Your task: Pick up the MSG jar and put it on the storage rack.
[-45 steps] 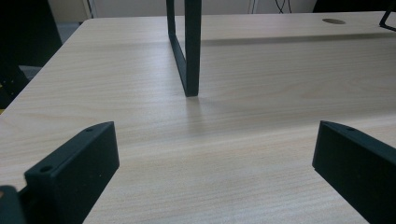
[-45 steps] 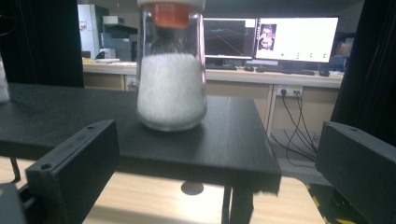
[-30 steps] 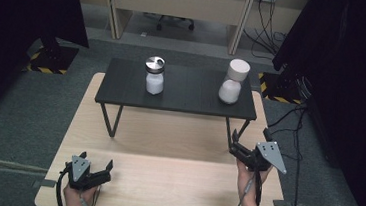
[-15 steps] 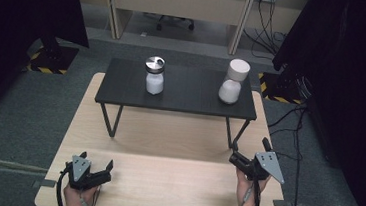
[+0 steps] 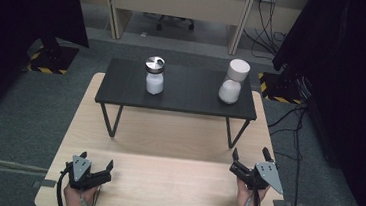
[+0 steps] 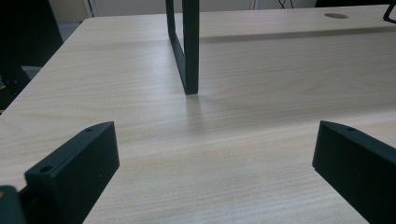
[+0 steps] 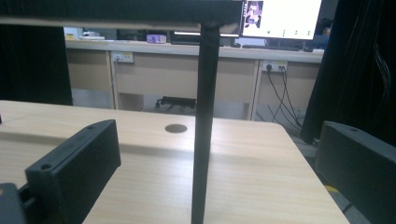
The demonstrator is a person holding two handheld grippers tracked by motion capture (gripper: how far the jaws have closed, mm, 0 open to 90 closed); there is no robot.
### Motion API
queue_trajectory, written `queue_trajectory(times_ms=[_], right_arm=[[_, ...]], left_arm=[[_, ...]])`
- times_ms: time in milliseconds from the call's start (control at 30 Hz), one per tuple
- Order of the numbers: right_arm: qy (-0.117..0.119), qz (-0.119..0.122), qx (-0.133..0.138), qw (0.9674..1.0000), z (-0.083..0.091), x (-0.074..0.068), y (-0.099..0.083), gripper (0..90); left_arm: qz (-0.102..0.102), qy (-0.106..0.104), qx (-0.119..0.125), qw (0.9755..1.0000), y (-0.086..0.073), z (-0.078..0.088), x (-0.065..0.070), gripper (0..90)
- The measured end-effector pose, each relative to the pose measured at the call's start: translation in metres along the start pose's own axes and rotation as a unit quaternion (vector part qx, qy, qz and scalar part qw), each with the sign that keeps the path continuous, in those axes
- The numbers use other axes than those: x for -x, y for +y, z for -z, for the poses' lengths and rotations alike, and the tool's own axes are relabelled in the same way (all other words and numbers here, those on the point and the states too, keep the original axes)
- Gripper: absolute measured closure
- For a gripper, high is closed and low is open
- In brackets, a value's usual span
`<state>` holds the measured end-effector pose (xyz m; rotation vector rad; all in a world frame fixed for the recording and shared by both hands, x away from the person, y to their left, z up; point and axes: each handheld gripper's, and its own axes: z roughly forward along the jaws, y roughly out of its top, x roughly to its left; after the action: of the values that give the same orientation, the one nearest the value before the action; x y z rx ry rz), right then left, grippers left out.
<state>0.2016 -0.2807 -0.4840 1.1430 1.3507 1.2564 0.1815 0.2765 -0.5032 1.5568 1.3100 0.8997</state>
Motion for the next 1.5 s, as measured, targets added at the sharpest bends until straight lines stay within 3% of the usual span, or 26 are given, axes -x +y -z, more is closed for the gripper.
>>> queue_trajectory(times_ms=[467, 633, 800, 1500], right_arm=[[-0.014, -0.014, -0.023, 0.9995, 0.016, 0.002, -0.026, 0.2], [-0.016, -0.008, -0.031, 0.9994, 0.018, 0.004, -0.032, 0.2], [-0.016, -0.002, -0.032, 0.9994, 0.020, 0.003, -0.037, 0.2], [-0.023, -0.017, -0.027, 0.9992, 0.028, 0.009, -0.054, 0.2]], left_arm=[[-0.003, 0.002, -0.002, 1.0000, 0.001, -0.001, 0.001, 0.0], [-0.003, 0.003, -0.003, 1.0000, 0.001, -0.001, 0.002, 0.0], [-0.003, 0.004, -0.004, 1.0000, 0.001, -0.001, 0.002, 0.0], [-0.009, 0.008, -0.011, 0.9999, 0.003, -0.003, 0.004, 0.0]])
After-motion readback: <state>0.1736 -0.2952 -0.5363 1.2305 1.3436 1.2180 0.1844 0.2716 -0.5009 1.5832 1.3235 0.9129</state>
